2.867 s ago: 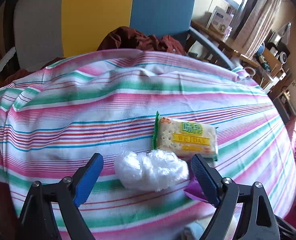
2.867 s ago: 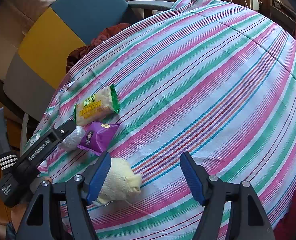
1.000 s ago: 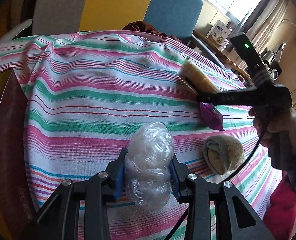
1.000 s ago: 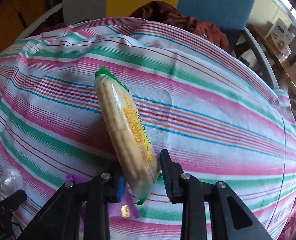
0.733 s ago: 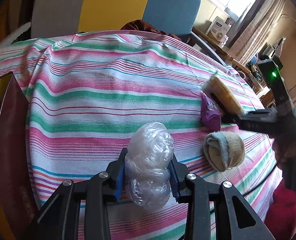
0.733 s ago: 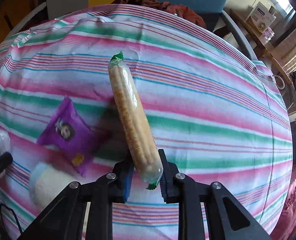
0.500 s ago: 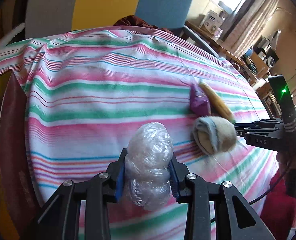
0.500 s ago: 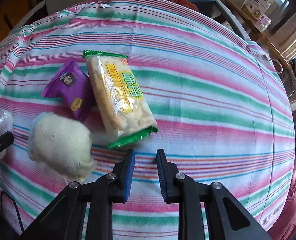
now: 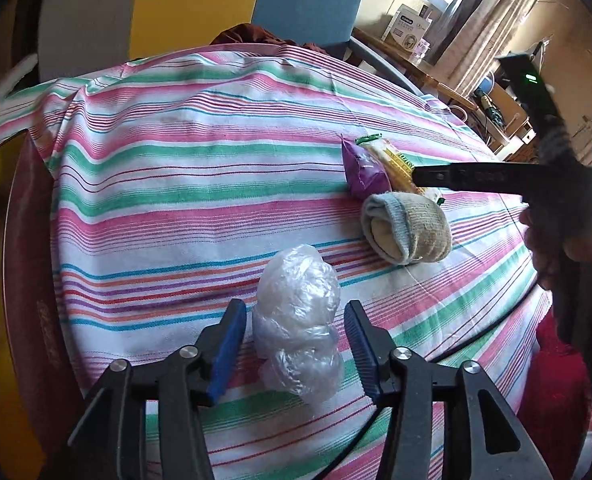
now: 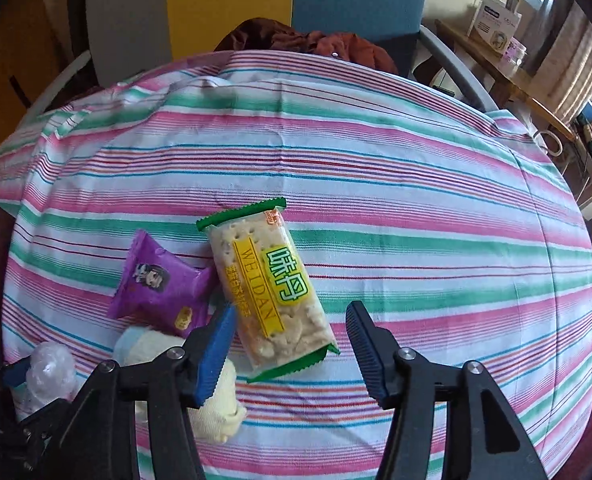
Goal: Organize objects
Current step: 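Lift the plastic bundle with the left tool while the right tool grasps the WEIDAN packet, then carry the plastic bundle into the gold tray and open the left tool, then carry the WEIDAN packet into the gold tray and open the right tool, then move the right tool back and grasp the rolled cream sock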
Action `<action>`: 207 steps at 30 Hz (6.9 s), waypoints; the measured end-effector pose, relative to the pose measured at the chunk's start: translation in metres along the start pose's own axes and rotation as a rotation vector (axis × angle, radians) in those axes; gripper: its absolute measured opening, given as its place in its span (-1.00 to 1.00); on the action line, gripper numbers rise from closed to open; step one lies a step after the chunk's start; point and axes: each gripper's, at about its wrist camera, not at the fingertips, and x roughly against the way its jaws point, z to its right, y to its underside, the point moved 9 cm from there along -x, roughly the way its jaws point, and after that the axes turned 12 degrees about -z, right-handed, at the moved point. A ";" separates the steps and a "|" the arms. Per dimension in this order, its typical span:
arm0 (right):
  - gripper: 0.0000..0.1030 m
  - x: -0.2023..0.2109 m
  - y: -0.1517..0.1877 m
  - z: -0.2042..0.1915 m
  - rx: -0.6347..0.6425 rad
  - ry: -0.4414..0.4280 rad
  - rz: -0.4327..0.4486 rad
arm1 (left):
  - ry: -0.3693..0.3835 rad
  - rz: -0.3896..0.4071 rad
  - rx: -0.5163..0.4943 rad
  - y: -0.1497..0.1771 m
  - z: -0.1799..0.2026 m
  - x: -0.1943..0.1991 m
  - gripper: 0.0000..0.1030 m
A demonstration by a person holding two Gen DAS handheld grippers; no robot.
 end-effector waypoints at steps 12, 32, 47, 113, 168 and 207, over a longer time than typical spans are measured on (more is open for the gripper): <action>-0.05 -0.020 0.020 0.022 -0.077 0.023 -0.040 | -0.047 0.011 -0.002 -0.010 -0.004 -0.005 -0.14; -0.06 0.018 0.084 0.015 -0.330 0.023 0.055 | -0.118 0.233 -0.084 0.019 -0.005 0.098 -0.39; -0.06 -0.008 0.083 0.009 -0.277 0.071 -0.018 | -0.220 0.310 0.055 0.075 -0.085 0.152 -0.39; -0.08 0.025 0.083 0.015 -0.303 0.054 0.078 | -0.391 0.321 0.365 0.171 -0.234 0.188 0.30; -0.03 0.089 0.062 -0.160 -0.031 -0.188 0.160 | -0.443 0.375 0.384 0.174 -0.234 0.211 0.48; 0.17 0.029 0.050 -0.013 -0.255 0.005 0.089 | -0.217 0.311 0.080 0.051 -0.087 0.169 0.54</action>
